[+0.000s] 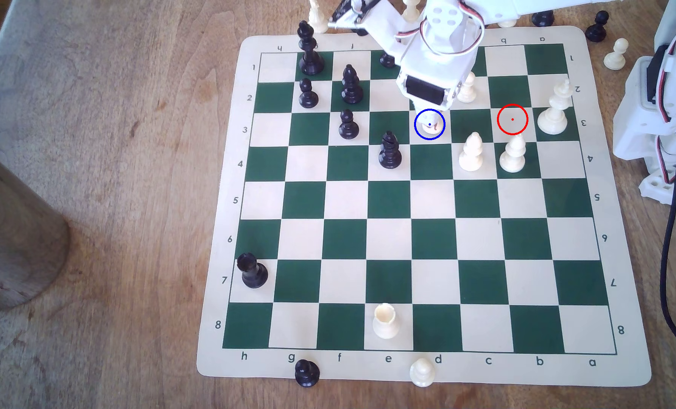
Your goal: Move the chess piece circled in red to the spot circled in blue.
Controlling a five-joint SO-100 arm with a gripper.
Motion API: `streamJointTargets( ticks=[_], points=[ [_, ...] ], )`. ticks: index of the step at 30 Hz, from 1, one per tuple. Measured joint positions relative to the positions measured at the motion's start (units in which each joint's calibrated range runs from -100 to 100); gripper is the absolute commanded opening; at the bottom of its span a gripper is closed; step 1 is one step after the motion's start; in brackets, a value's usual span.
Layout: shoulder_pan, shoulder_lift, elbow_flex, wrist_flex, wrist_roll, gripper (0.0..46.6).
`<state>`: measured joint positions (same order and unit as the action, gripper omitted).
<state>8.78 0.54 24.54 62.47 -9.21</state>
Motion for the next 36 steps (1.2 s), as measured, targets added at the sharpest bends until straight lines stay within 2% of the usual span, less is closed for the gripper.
streamJointTargets(
  ticks=[15, 20, 24, 25, 29, 36],
  points=[
    [0.74, 0.08, -1.08, -0.48, 0.44, 3.2],
    [0.74, 1.34, -1.17, -0.48, 0.59, 4.9],
    [1.11, 1.42, -1.17, -0.48, 0.83, 8.1],
    [1.18, 1.42, -1.17, -0.48, 0.83, 11.0],
    [1.25, 1.42, -1.17, -0.48, 0.83, 16.2],
    [2.73, 1.42, -1.17, -0.48, 0.83, 18.2]
  ],
)
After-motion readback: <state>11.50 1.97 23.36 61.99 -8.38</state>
